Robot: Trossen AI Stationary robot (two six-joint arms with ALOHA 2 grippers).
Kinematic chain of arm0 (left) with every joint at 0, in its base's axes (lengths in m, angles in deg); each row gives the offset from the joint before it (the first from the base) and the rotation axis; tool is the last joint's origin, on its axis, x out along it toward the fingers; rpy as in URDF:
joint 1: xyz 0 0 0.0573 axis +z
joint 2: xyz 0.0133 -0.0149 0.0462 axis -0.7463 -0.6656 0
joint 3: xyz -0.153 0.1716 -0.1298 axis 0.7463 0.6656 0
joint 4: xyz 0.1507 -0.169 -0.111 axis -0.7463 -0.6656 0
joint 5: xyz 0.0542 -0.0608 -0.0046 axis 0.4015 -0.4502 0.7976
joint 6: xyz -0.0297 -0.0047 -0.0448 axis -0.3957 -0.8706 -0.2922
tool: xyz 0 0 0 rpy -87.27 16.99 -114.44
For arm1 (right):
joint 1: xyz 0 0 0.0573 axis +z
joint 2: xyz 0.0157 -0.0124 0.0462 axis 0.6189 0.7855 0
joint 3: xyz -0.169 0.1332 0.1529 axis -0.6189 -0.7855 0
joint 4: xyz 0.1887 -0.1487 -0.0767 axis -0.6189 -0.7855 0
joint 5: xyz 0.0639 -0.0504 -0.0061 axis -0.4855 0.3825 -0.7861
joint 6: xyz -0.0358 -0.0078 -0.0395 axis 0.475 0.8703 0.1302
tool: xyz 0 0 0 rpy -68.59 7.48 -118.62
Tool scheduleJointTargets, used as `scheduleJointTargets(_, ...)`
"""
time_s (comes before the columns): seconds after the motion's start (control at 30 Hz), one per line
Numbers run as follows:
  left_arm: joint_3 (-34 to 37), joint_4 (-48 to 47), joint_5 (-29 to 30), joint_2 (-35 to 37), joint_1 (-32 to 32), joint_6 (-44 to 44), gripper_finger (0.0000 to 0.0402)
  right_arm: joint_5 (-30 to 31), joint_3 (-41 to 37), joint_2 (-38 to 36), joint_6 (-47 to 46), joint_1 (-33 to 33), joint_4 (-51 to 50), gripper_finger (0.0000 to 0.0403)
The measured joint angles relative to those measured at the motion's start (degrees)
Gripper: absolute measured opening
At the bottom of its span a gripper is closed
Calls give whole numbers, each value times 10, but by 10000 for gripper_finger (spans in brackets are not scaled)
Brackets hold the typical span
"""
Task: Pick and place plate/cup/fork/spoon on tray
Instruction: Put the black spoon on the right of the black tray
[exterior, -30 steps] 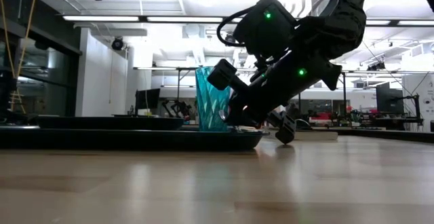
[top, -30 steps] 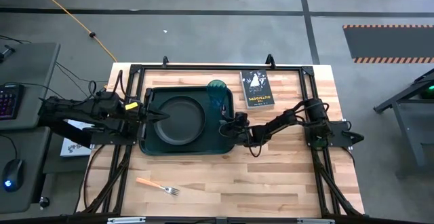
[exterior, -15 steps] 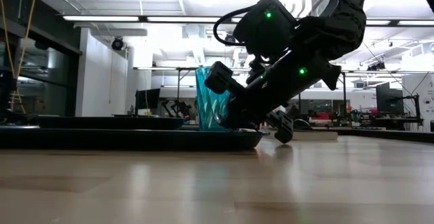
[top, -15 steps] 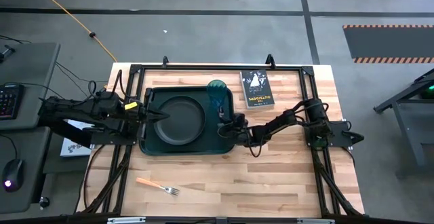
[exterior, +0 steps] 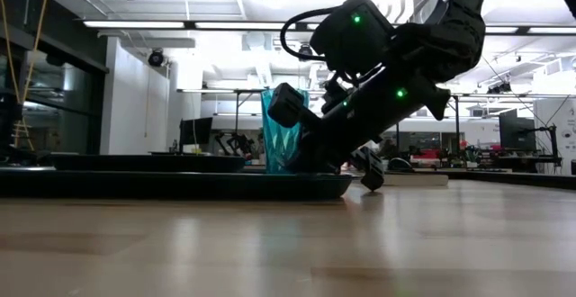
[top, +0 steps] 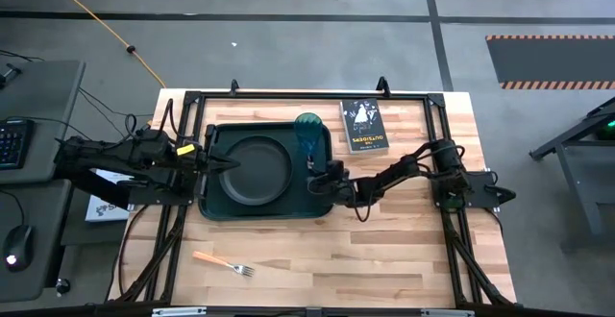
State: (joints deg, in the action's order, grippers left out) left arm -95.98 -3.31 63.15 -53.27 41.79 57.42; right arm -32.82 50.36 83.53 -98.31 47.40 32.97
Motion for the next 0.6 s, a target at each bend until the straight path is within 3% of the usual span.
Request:
scheduleJointTargets(0.2,0,0,0,0,0,0,0,53,2,-2,-105,0,-40,3)
scheduleJointTargets(0.6,0,-1,0,0,0,0,0,75,2,-3,-169,0,-117,3)
